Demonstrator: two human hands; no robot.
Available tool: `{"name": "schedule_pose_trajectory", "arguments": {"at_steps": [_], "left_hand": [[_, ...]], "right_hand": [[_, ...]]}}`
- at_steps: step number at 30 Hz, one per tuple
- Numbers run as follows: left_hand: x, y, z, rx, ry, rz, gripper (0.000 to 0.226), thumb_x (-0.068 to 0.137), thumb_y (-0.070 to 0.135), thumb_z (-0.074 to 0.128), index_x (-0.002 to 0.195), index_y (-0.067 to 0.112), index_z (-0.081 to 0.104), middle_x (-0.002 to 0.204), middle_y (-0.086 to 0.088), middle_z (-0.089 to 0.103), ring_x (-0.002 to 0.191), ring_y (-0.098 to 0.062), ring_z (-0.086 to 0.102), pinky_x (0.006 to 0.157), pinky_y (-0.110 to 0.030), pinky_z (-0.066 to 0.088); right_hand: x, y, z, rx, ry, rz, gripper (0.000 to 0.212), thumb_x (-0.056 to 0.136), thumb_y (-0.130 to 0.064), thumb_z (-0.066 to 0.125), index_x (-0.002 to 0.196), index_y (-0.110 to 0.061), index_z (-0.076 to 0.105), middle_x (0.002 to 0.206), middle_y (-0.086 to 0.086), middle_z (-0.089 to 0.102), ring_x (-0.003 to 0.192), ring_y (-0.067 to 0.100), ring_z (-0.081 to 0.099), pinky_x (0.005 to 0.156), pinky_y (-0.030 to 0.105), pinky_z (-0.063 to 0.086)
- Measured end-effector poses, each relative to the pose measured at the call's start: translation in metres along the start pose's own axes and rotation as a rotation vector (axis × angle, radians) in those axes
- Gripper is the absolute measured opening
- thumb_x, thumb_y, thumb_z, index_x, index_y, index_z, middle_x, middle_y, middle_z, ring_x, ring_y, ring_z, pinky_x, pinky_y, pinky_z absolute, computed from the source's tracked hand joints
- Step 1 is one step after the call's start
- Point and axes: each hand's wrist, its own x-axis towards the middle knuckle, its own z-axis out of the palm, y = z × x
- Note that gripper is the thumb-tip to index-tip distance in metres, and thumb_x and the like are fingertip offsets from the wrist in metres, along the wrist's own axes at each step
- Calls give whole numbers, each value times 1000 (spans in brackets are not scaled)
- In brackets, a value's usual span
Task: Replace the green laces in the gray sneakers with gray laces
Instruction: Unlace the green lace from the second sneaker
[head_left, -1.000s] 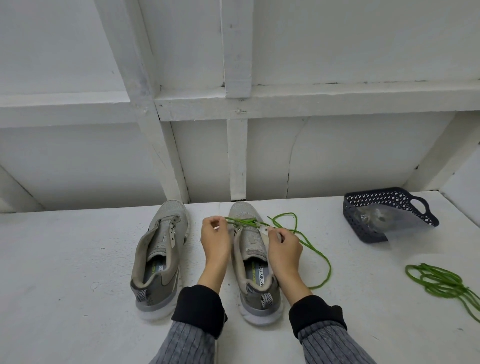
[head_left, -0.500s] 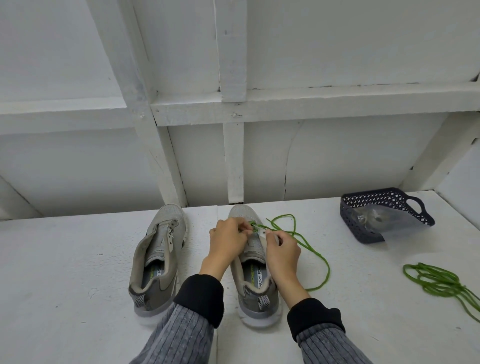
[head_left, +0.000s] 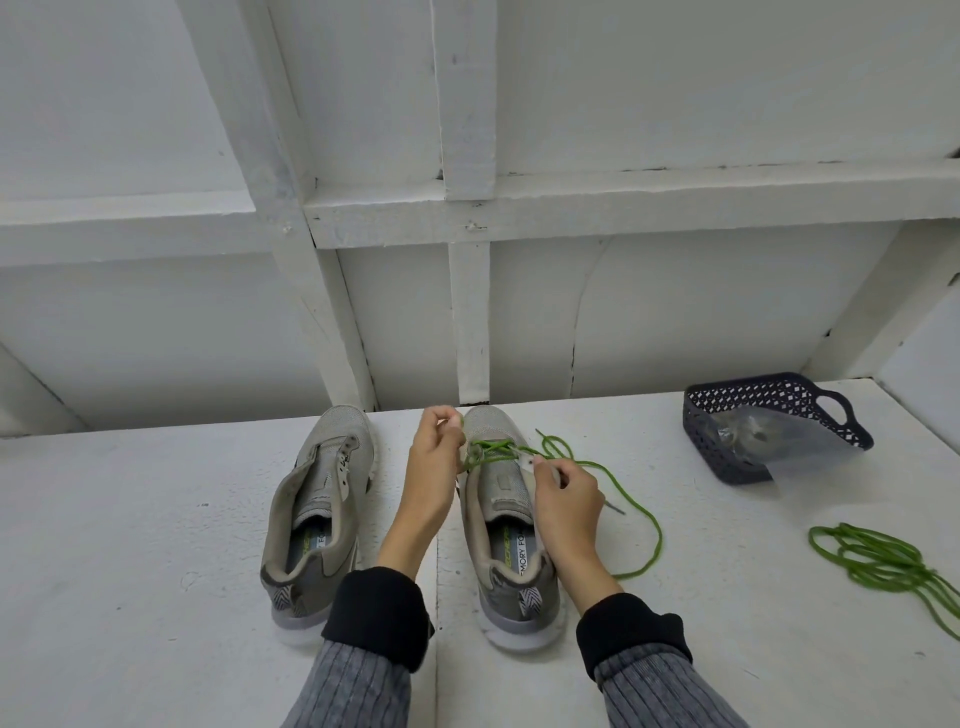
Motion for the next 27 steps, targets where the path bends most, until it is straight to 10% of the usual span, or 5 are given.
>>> {"name": "schedule_pose_trajectory", "arguments": {"at_steps": [6,15,22,27], "left_hand": [[5,4,7,910,-175,60,14,86,43,65,97,38,73,90,13,69,88,-12,60,69,-26,40],[5,1,8,1022,-158,71,16,91,43,64,101,32,71,98,9,45,103,-15,49,73,-31,37],[-1,-1,6,160,-157,90,14,98,18,57,85,22,60,105,1,68,102,-11,62,87,-24,45],[-3,6,-1,-87,-126,73,13,101,16,51,90,11,54,66,2,54,60,-9,53,69,-28,49]], "right_hand": [[-1,-2,-1,-12,3,-1,27,92,-18,61,71,0,63,64,9,60,60,13,47,50,9,36],[-1,-2,-1,-26,3,0,25,91,-18,61,72,-4,65,65,3,60,63,10,50,53,9,35],[-2,-1,-1,-20,1,3,27,92,-19,60,71,-2,63,62,6,59,61,13,49,53,18,36],[-3,-3,-1,7,-3,-4,27,93,-17,60,73,2,62,65,10,59,60,13,46,51,11,35]]}}
